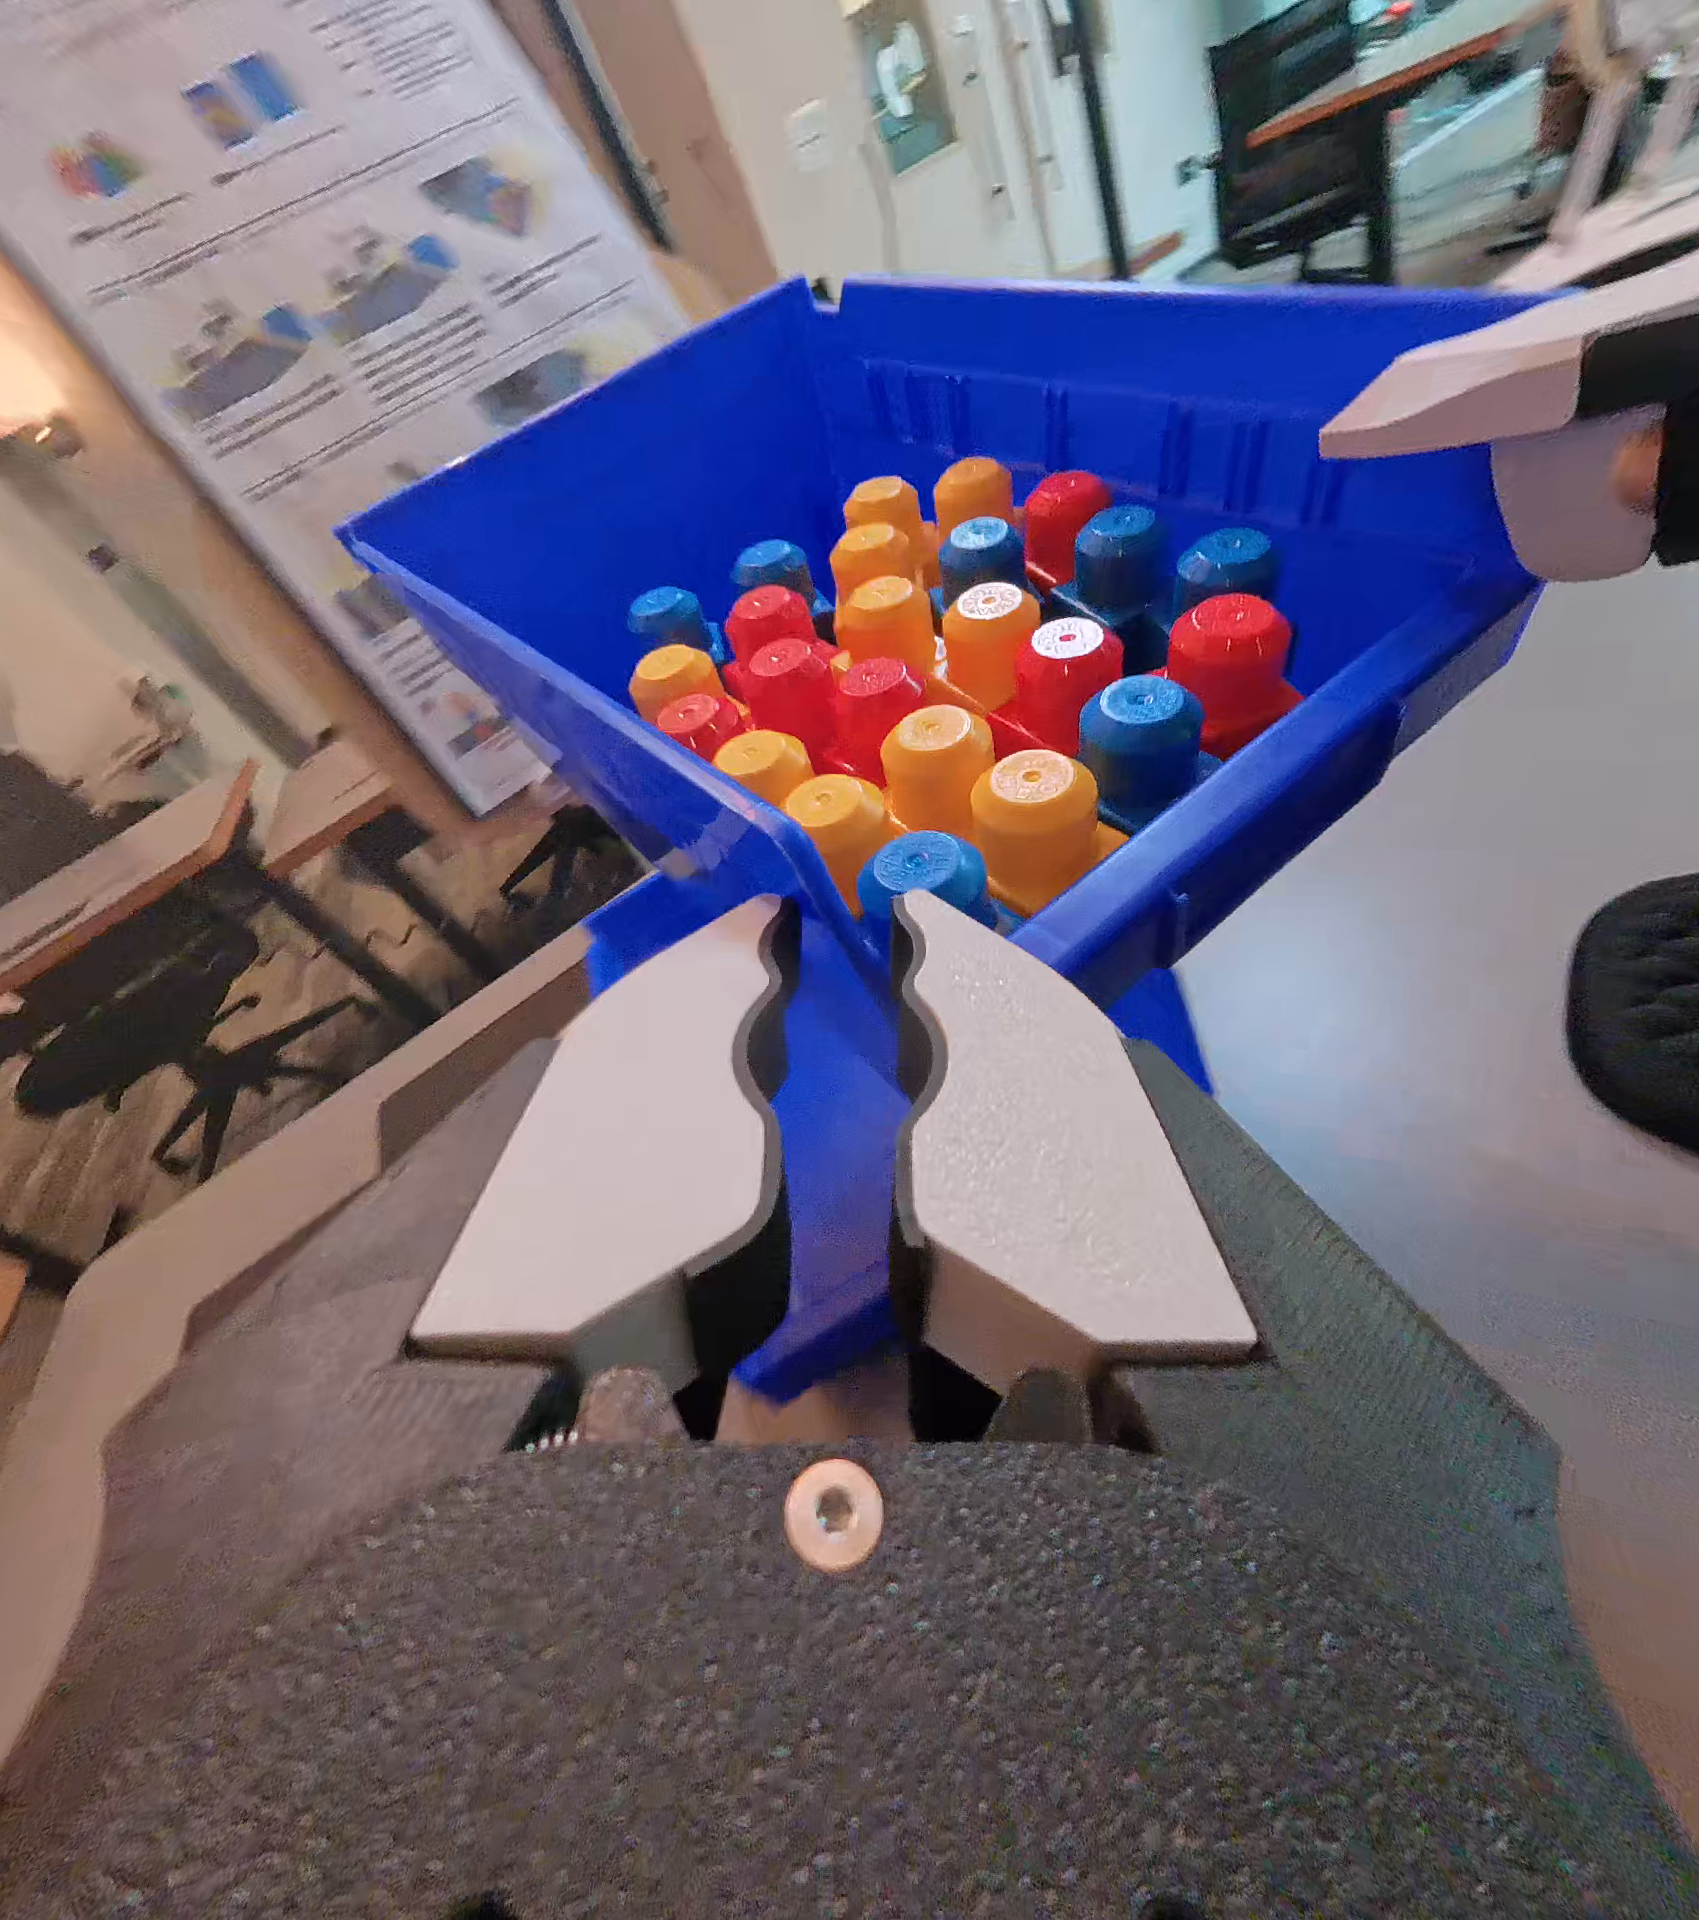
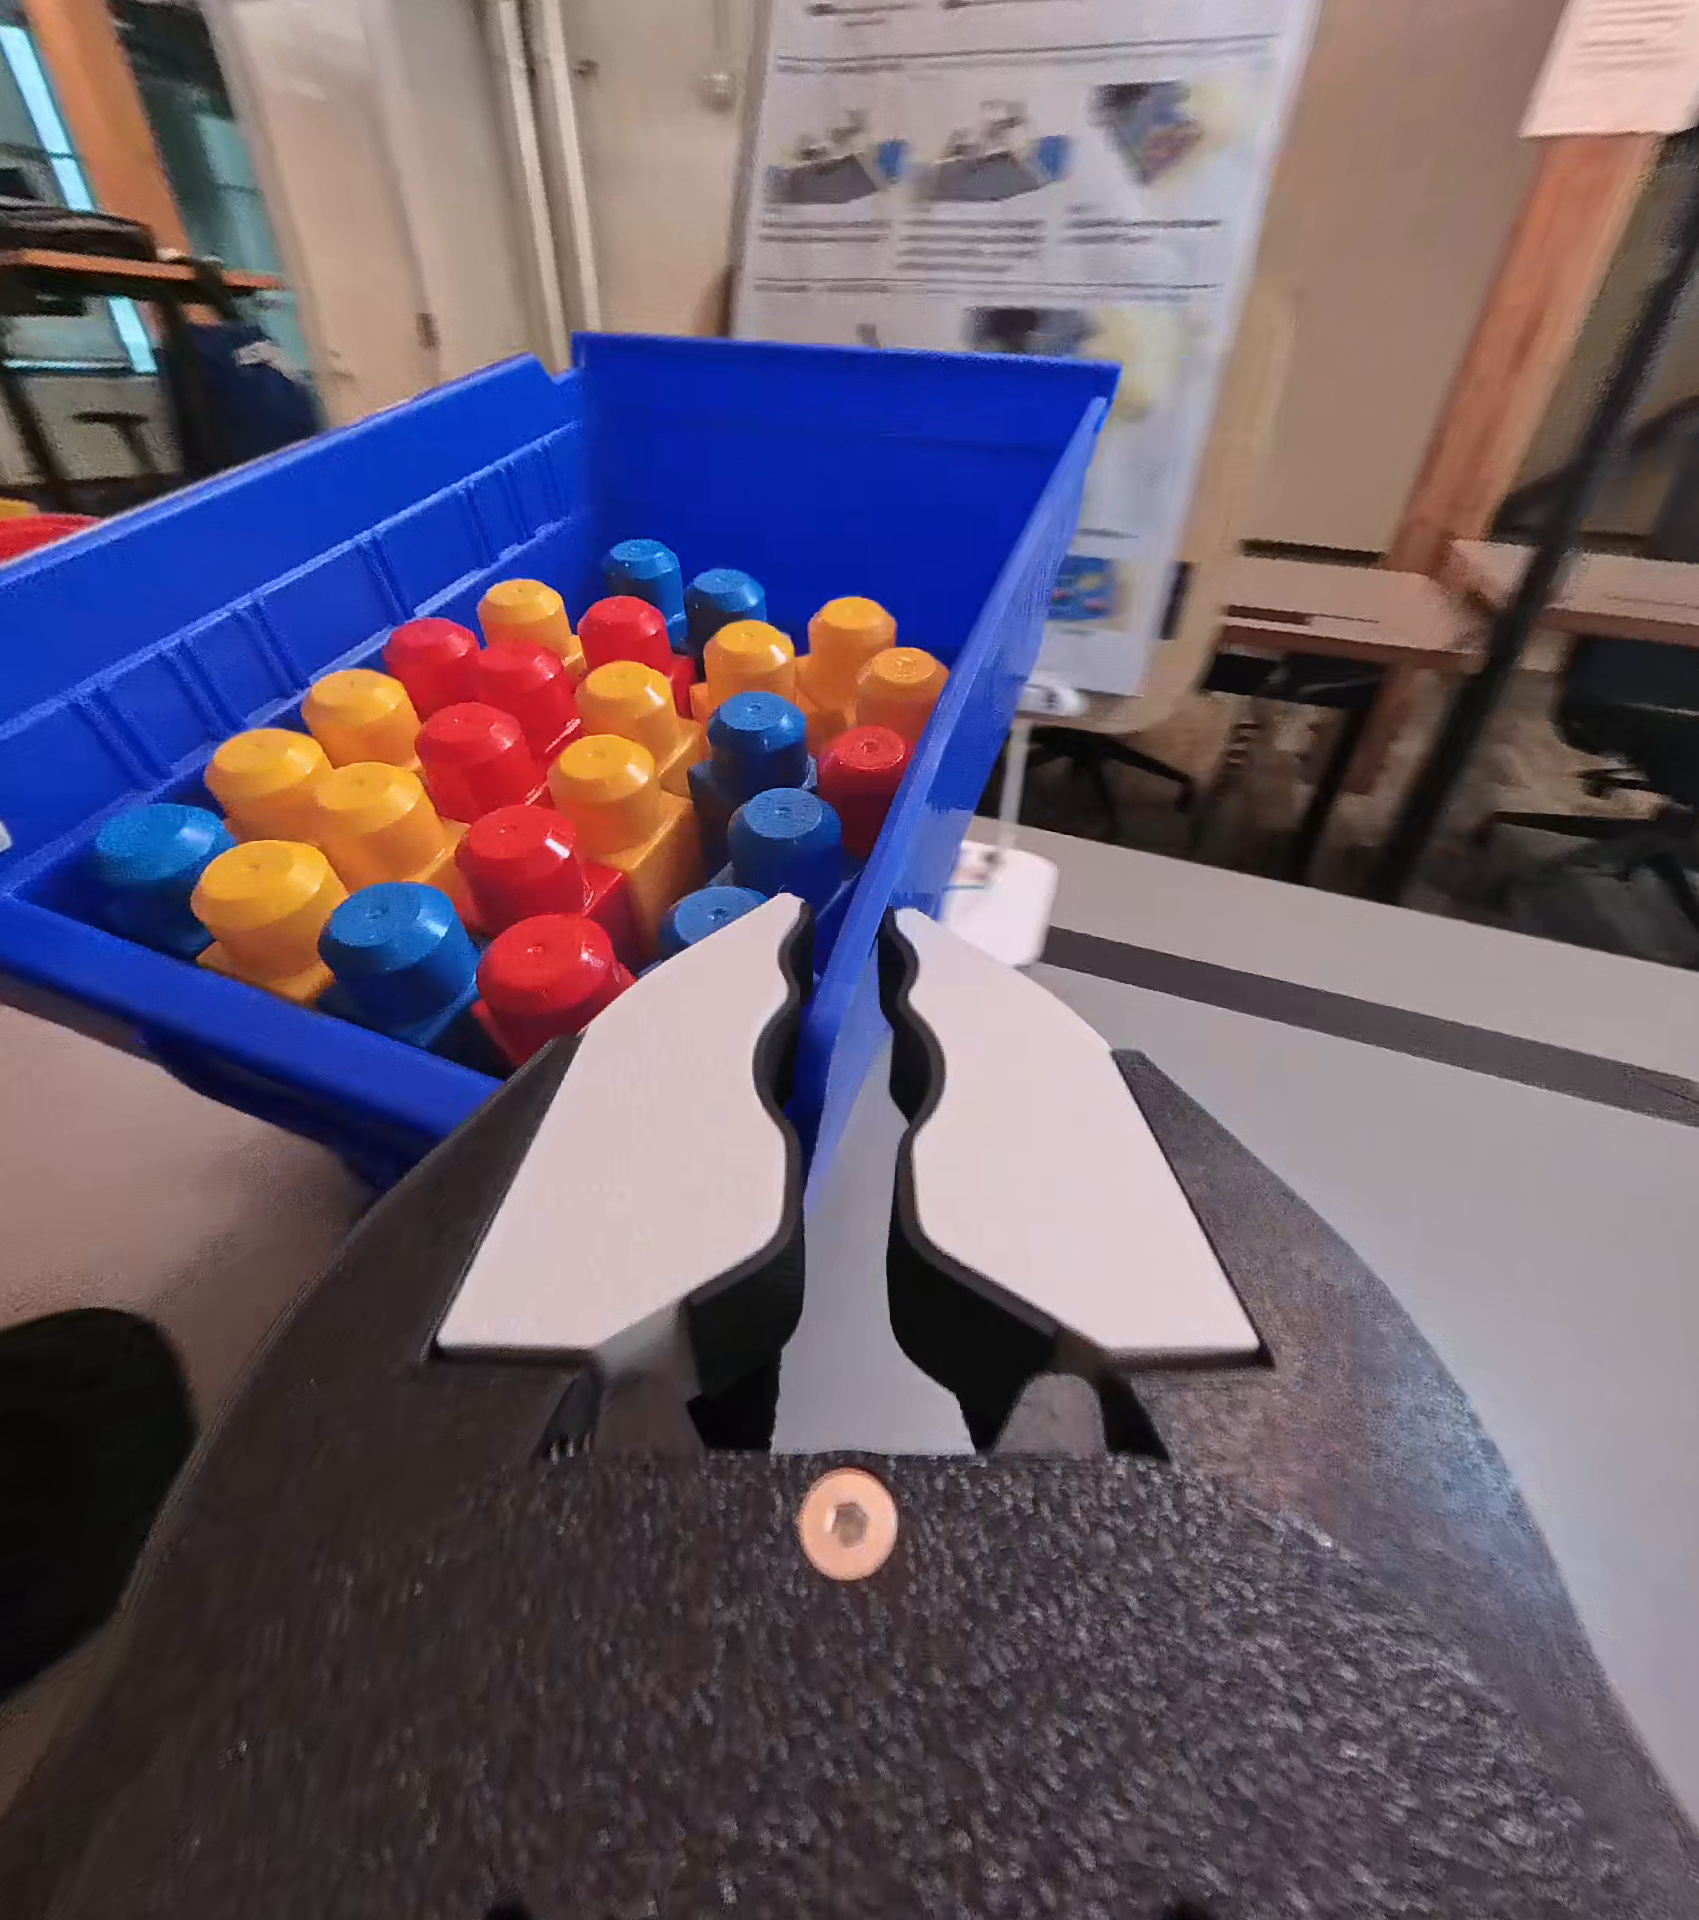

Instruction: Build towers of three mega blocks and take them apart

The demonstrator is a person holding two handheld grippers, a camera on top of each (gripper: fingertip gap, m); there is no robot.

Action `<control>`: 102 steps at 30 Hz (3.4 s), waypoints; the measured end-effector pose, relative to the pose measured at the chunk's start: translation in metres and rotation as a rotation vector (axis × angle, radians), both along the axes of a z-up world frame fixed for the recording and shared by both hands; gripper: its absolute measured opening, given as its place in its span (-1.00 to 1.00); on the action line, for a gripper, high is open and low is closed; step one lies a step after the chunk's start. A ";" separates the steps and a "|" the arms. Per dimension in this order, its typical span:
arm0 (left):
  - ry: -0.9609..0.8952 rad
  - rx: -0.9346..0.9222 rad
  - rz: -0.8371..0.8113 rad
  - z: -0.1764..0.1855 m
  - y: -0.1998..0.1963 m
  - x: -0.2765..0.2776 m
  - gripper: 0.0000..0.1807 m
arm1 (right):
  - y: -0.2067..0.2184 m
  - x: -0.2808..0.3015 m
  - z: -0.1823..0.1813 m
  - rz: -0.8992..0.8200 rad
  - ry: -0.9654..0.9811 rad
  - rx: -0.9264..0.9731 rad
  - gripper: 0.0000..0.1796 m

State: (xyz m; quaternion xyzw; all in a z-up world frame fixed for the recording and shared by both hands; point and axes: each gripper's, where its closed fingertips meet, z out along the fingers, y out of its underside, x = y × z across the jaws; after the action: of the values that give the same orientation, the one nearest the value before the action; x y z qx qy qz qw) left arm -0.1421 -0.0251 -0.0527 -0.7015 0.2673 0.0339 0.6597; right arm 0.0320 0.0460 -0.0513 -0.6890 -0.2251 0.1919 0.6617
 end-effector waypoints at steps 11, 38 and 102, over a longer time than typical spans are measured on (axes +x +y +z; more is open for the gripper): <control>-0.092 0.021 0.391 0.016 -0.053 -0.179 -0.84 | 0.007 -0.226 -0.016 0.392 0.018 -0.195 -0.89; -0.305 -0.219 0.678 -0.161 -0.053 -0.324 -0.93 | -0.043 -0.246 -0.074 0.372 -0.271 -0.067 -0.32; -0.448 -0.138 0.665 -0.154 0.017 -0.278 -0.76 | 0.149 0.213 -0.160 -0.626 -0.076 -0.315 -0.81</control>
State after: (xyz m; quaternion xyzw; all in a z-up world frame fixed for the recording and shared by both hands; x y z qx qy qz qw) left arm -0.4198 -0.0081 -0.2070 -0.7823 -0.1227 0.0736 0.6063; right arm 0.2446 0.1954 -0.2113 -0.8248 0.0052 -0.0136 0.5653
